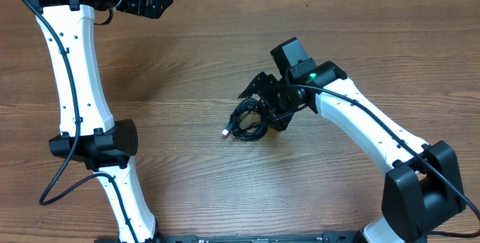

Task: Untangle cables
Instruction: 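Lower the right gripper onto the black cable bundle and grasp it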

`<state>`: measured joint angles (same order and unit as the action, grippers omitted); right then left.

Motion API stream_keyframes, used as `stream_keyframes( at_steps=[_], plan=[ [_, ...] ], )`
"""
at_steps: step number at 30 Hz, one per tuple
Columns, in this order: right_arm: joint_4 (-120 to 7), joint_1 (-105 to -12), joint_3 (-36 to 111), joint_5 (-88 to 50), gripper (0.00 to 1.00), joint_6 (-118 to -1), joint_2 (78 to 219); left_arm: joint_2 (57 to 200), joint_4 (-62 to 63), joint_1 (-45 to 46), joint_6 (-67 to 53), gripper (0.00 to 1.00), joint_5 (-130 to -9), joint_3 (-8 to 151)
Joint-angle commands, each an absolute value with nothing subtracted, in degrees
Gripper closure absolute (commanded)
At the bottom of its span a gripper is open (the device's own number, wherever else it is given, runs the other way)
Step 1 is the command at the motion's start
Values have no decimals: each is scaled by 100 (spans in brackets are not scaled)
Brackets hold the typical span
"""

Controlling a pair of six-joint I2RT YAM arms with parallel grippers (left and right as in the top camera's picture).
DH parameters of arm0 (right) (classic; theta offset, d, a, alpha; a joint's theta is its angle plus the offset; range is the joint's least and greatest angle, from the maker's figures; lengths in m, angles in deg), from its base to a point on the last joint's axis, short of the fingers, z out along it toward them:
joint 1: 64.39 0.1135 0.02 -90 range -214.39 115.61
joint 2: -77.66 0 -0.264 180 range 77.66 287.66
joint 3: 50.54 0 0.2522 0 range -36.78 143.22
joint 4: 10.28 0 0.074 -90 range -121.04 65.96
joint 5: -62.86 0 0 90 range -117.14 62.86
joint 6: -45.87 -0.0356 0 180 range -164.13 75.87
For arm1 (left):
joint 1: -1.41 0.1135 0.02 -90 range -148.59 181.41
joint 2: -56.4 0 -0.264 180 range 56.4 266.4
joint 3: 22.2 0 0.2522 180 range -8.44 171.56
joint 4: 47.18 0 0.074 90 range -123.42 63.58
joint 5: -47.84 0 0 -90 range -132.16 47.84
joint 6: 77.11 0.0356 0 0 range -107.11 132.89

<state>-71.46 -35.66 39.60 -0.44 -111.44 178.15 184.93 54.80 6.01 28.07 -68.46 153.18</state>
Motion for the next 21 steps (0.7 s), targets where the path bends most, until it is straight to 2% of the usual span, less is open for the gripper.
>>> stream_keyframes(
  at_steps=[1, 8, 10, 11, 13, 15, 17, 18, 19, 21],
  plan=[
    [-7037, -3426, 3999, 299, 29, -11187, 17898, 18334, 5483, 590, 2921, 0, -6650, 15414],
    [-7094, -3370, 3999, 319, 81, -11281, 17935, 18336, 5480, 590, 2921, 1, -6551, 15414],
    [-7111, -3370, 3999, 321, 91, -11295, 17951, 18336, 5487, 590, 2921, 1, -6551, 15414],
    [-7113, -3370, 3999, 319, 92, -11295, 17959, 18336, 5489, 590, 2921, 0, -6553, 15414],
    [-7111, -3370, 3999, 310, 90, -11292, 17959, 18336, 5498, 590, 2921, 0, -6551, 15414],
    [-7111, -3370, 3999, 277, 69, -11292, 17959, 18336, 5500, 590, 2921, 0, -6551, 15414],
    [-7124, -3370, 3999, 203, 61, -11292, 17959, 18336, 5500, 590, 2921, 0, -6549, 15414],
    [-7129, -3370, 3999, 152, 47, -11290, 17959, 18336, 5500, 590, 2925, 1, -6545, 15414],
    [-7146, -3370, 3997, 85, 39, -11290, 17962, 18336, 5502, 590, 2965, 0, -6545, 15414],
    [-7170, -3370, 3997, 8, 38, -11292, 17983, 18336, 5502, 590, 2962, 0, -6477, 15414]
  ],
)
